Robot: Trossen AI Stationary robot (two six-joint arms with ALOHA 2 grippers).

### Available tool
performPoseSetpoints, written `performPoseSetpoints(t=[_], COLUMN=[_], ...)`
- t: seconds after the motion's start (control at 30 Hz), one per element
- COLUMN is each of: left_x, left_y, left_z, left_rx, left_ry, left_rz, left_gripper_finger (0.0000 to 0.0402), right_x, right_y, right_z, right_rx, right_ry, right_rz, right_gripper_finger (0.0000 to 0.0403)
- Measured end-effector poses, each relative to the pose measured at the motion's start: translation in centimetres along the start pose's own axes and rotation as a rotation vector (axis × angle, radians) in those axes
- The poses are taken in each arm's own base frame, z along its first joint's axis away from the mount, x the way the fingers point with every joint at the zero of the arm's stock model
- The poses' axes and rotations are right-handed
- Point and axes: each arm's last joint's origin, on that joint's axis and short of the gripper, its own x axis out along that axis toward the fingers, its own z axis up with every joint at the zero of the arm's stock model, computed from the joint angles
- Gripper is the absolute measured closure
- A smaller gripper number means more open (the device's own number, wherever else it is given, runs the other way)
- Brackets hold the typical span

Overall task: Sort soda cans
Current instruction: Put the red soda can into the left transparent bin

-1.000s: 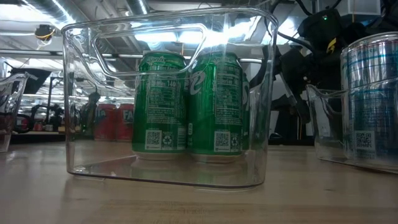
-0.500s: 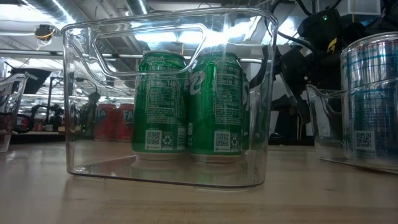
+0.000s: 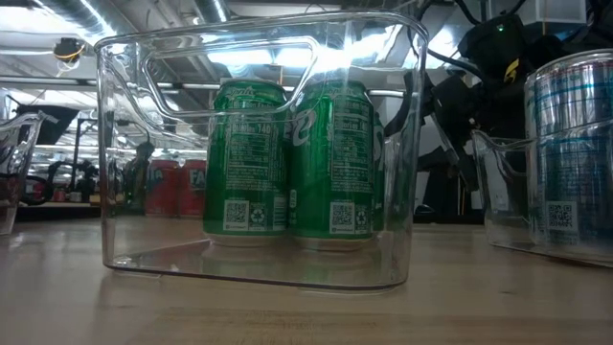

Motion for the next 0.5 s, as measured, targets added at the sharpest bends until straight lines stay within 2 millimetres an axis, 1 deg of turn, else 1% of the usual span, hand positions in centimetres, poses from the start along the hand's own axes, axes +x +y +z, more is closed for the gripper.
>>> performPoseSetpoints(t=[0.13, 0.2, 0.33, 0.5], left_x=[-0.1, 0.1, 0.8, 1.9], left_y=[-0.9, -1.4, -1.6, -1.5], left_z=[2.1, 3.3, 6.0, 10.3], left_rx=[-0.021, -0.024, -0.019, 0.039], left_ry=[-0.108, -0.129, -0.141, -0.161], left_rz=[-0.122, -0.147, -0.105, -0.041], left_gripper_finger=[0.0034, 0.0034, 0.0034, 0.0034], right_x=[0.0, 0.0, 0.0, 0.0], right_y=[-0.1, -0.1, 0.0, 0.0], right_z=[0.0, 0.0, 0.0, 0.0], right_rx=[0.01, 0.012, 0.016, 0.018], right_ry=[-0.002, -0.002, -0.002, -0.002], right_rz=[-0.006, -0.006, 0.0, 0.005], right_gripper_finger=[0.0125, 0.0125, 0.0125, 0.0125])
